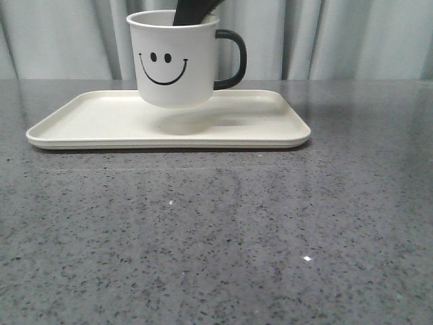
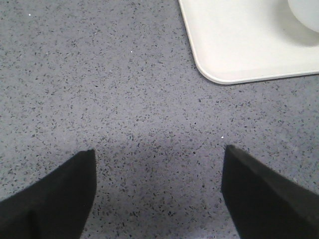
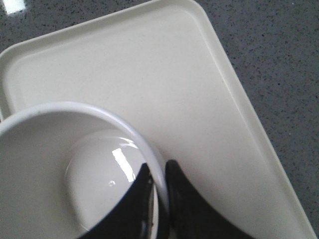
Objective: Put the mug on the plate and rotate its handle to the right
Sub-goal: 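Rotate the mug with the right gripper, turning the handle sideways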
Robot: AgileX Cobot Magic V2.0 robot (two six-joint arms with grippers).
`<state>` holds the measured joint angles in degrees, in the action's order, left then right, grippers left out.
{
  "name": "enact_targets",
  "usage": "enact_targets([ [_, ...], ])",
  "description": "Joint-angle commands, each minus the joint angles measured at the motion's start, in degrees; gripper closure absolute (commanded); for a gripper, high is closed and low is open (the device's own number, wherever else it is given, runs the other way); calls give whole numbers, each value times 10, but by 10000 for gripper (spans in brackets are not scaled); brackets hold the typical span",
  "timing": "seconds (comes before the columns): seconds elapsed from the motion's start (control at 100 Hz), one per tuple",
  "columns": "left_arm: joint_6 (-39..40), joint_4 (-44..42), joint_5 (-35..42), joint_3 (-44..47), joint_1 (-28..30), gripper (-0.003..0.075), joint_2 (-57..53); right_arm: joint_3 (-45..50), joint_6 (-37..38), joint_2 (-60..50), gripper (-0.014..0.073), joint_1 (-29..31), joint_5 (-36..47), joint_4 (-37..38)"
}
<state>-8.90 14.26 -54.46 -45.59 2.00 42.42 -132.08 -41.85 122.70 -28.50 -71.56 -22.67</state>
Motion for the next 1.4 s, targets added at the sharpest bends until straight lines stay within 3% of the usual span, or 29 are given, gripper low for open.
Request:
enact_targets([
  [0.0, 1, 13, 35, -16, 0, 206, -1, -18, -13, -32, 657, 2, -50, -27],
  [1.391, 1, 13, 35, -16, 0, 206, -1, -9, -23, 5, 657, 3, -45, -42],
])
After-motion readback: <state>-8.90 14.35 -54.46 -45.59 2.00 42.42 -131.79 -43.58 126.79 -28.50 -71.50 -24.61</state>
